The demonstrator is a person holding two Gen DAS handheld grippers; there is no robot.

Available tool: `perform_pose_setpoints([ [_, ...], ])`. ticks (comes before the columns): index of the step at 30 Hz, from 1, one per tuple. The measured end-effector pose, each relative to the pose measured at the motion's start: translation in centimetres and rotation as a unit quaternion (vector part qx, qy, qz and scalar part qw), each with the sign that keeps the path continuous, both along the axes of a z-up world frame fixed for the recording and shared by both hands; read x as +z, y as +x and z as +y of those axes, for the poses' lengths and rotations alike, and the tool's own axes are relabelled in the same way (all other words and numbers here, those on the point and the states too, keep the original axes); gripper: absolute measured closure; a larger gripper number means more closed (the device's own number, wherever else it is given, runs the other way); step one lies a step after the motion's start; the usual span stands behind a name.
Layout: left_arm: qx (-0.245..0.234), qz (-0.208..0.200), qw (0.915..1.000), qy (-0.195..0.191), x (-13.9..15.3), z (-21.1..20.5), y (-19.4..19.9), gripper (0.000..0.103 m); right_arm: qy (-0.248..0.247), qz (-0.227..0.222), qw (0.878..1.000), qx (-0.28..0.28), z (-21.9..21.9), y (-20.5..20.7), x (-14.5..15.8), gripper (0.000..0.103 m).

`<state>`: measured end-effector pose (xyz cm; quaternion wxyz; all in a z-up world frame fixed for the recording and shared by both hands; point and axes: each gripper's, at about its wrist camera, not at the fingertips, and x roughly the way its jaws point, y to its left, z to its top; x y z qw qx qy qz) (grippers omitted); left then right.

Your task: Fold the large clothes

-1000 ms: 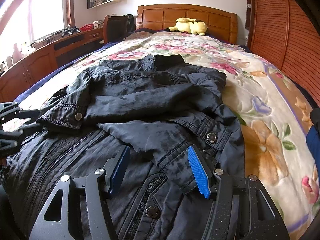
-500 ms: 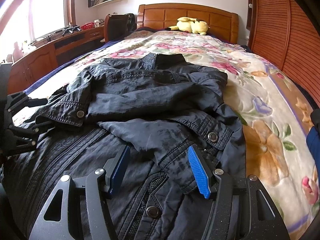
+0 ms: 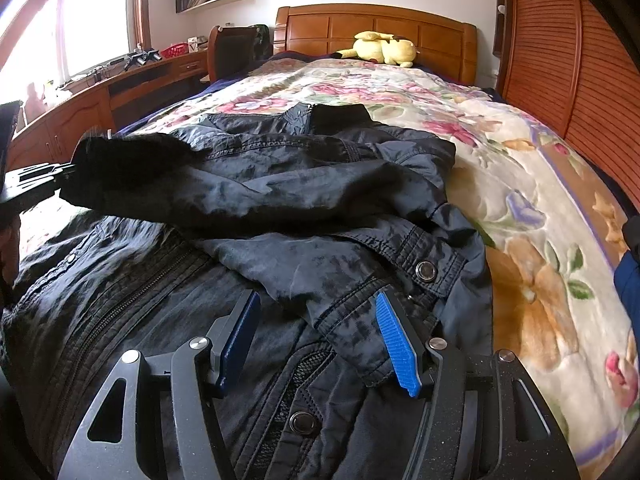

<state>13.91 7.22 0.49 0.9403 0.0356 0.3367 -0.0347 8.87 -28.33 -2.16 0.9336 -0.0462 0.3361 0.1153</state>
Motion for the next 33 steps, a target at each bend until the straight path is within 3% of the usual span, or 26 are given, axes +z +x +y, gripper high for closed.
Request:
perform_pose_setpoints([
  [11,0.013,-0.026,0.9991,0.032,0.0,0.6,-4.3,0.098,-0.001,0.000,1.000,0.001,-0.2,0.0,0.0,0.041],
  [17,0.006,-0.003,0.9988,0.049,-0.3,0.1,-4.5,0.092,0.001,0.001,1.000,0.000,-0.4,-0.1,0.0,0.041],
  [21,0.001,-0.020,0.9994,0.030,0.6,0.5,-5.8,0.066,0.000,0.001,1.000,0.000,-0.4,-0.1,0.1,0.041],
  [24,-0.003,-0.026,0.9994,0.021,1.1,0.8,-6.5,0.062,-0.001,0.003,1.000,0.003,-0.4,-0.1,0.0,0.041],
  [26,-0.004,-0.028,0.9993,0.024,1.2,0.8,-6.7,0.053,-0.001,0.004,1.000,0.003,-0.3,0.0,0.0,0.041],
  [28,-0.008,-0.031,0.9992,0.024,1.2,0.8,-7.2,0.032,-0.002,0.003,1.000,0.003,-0.3,0.0,0.0,0.041],
  [33,-0.007,-0.036,0.9988,0.033,0.5,0.1,-8.9,0.027,-0.002,0.004,1.000,0.004,-0.3,0.0,-0.1,0.041],
])
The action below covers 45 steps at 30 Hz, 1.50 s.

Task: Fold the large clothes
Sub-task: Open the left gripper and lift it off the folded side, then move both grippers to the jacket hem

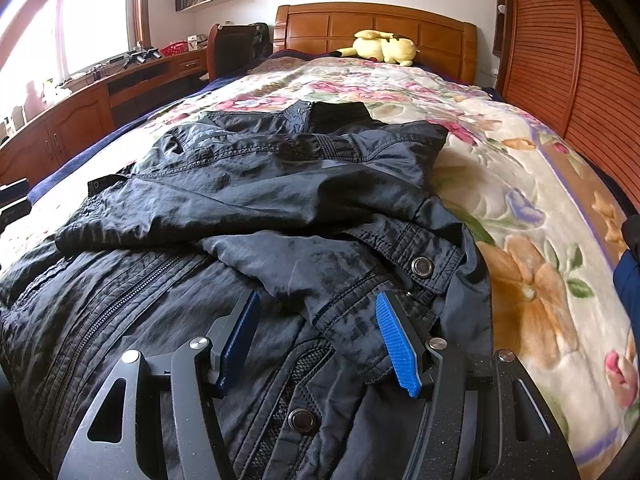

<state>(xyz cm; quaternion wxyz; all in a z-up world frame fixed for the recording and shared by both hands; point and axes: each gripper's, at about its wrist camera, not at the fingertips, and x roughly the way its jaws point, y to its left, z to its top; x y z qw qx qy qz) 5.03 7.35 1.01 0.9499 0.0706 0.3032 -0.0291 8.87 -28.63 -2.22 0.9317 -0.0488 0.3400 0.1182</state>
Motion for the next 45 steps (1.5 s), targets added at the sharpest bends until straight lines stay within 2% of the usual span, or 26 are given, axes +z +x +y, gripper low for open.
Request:
perform_pose_setpoints([
  [12,0.005,-0.002,1.0000,-0.003,-0.7,0.0,-2.9,0.027,-0.027,0.044,0.999,0.014,1.1,1.6,-2.2,0.041],
  [23,0.009,-0.012,0.9998,-0.012,-0.4,1.0,-5.5,0.027,-0.031,0.079,0.996,0.032,1.8,3.4,-3.4,0.023],
  [31,0.019,-0.011,0.9994,-0.027,-1.1,3.2,-7.8,0.027,-0.035,0.074,0.996,0.031,2.1,3.4,-3.3,0.021],
  [33,0.022,-0.012,0.9993,-0.028,-1.2,3.8,-8.5,0.027,-0.049,0.064,0.996,0.022,1.9,2.3,-2.4,0.021],
  [35,0.023,-0.013,0.9992,-0.029,-1.3,4.3,-8.9,0.027,-0.062,0.033,0.997,0.004,1.5,0.5,-0.9,0.021],
  [39,0.024,-0.014,0.9989,-0.038,-1.6,5.3,-10.1,0.027,-0.038,0.008,0.999,0.002,0.0,-3.7,1.2,0.021],
  [43,0.017,-0.004,0.9985,-0.051,-2.3,5.9,-10.8,0.045,-0.034,0.009,0.999,-0.001,-1.6,-8.2,0.8,0.021],
  [45,0.015,0.002,0.9986,-0.051,-2.6,5.9,-11.0,0.050,-0.038,0.014,0.999,-0.007,-2.3,-9.9,0.0,0.021],
])
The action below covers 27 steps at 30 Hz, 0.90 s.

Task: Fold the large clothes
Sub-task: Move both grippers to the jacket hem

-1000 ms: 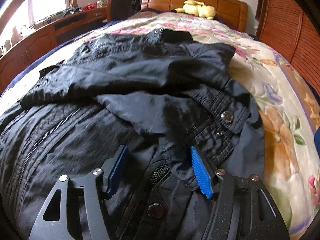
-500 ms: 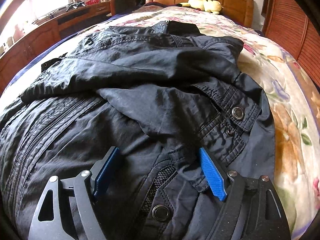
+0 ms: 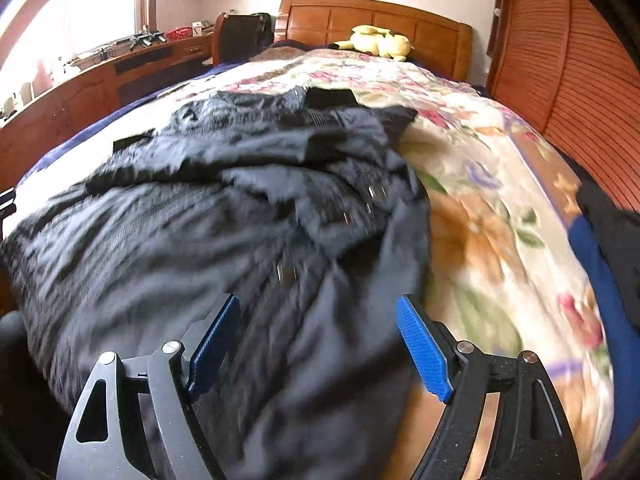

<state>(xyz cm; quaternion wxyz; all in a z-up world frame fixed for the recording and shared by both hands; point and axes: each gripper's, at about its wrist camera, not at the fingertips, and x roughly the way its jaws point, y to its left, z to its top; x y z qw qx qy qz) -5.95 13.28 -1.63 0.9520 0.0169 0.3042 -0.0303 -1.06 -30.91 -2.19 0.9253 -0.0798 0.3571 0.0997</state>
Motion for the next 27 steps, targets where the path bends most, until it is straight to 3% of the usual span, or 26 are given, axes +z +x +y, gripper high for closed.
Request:
perform_pose_setpoints([
  [7,-0.010,0.022,0.9997,0.000,-1.2,-0.6,-1.1,0.053,-0.017,0.012,0.999,-0.025,-1.6,-4.5,-1.6,0.021],
  [14,-0.016,0.037,0.9992,0.004,-2.3,-1.0,-2.4,0.055,-0.016,0.015,0.999,-0.032,-2.2,-7.1,-1.1,0.021],
  [24,-0.015,0.046,0.9986,-0.022,-4.0,0.2,-3.3,0.055,-0.007,0.031,0.999,-0.025,-2.8,-8.1,-1.9,0.021],
  [27,-0.023,0.048,0.9982,-0.026,-4.2,0.1,-3.3,0.059,0.007,0.035,0.999,-0.019,-3.0,-8.2,-2.0,0.027],
])
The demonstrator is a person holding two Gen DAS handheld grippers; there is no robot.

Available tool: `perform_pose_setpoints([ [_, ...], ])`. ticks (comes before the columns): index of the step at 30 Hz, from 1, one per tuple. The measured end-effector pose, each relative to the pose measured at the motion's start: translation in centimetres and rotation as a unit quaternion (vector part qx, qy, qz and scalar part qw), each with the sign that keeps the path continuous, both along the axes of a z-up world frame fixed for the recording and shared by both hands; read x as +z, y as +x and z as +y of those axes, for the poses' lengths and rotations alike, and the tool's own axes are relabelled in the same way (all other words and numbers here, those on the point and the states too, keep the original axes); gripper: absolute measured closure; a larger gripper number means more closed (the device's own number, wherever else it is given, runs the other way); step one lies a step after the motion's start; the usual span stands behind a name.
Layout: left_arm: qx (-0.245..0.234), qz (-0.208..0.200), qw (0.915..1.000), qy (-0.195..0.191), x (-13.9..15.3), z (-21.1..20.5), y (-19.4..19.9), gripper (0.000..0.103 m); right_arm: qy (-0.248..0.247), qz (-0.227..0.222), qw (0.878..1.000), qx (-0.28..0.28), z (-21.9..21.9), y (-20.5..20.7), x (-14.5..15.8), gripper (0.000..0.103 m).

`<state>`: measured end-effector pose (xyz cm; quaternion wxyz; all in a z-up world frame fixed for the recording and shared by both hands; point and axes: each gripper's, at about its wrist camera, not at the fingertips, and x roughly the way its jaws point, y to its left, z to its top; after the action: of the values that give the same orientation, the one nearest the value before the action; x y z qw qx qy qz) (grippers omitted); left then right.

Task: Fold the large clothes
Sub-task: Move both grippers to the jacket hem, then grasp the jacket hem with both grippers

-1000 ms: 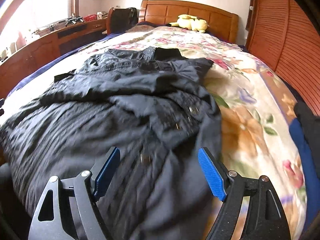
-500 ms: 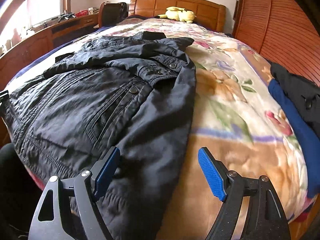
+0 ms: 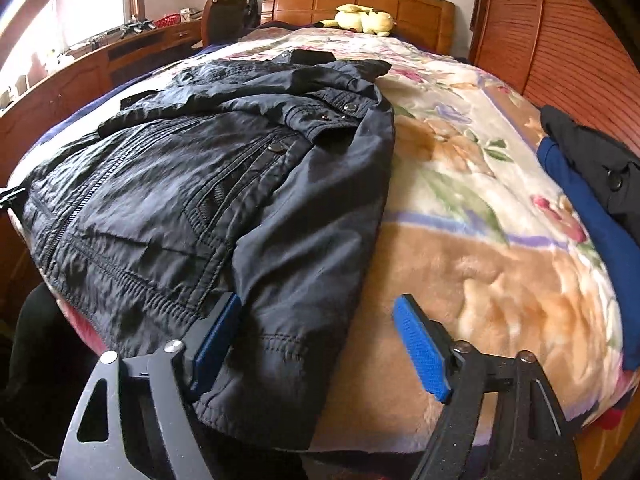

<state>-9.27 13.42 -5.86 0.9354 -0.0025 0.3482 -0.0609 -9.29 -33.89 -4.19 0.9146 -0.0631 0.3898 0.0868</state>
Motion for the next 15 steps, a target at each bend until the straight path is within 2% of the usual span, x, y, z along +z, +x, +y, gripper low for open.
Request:
perform_pose_setpoints([
  [5,0.003,0.002,1.0000,-0.005,0.0,-0.1,0.1,0.059,0.022,0.001,1.000,0.011,0.0,-0.8,-0.1,0.044],
  [9,0.002,0.002,1.0000,-0.006,-0.1,-0.1,-0.1,0.060,0.028,0.003,0.999,0.018,0.0,-1.3,-0.2,0.046],
  [10,0.000,0.002,0.9999,-0.010,-0.1,0.0,-0.1,0.069,0.027,0.004,0.999,0.019,0.0,-1.3,-0.2,0.046],
  [12,-0.006,0.002,0.9999,-0.015,0.0,-0.2,-0.2,0.079,0.027,0.005,0.999,0.020,0.0,-1.3,-0.3,0.048],
  [13,-0.006,0.001,0.9999,-0.012,0.2,-0.3,-0.2,0.086,0.027,0.006,0.999,0.022,0.0,-1.3,-0.4,0.050],
  [15,-0.006,-0.009,0.9999,-0.008,0.7,-0.5,-0.5,0.093,0.030,0.007,0.999,0.029,0.2,-1.3,-0.4,0.058],
])
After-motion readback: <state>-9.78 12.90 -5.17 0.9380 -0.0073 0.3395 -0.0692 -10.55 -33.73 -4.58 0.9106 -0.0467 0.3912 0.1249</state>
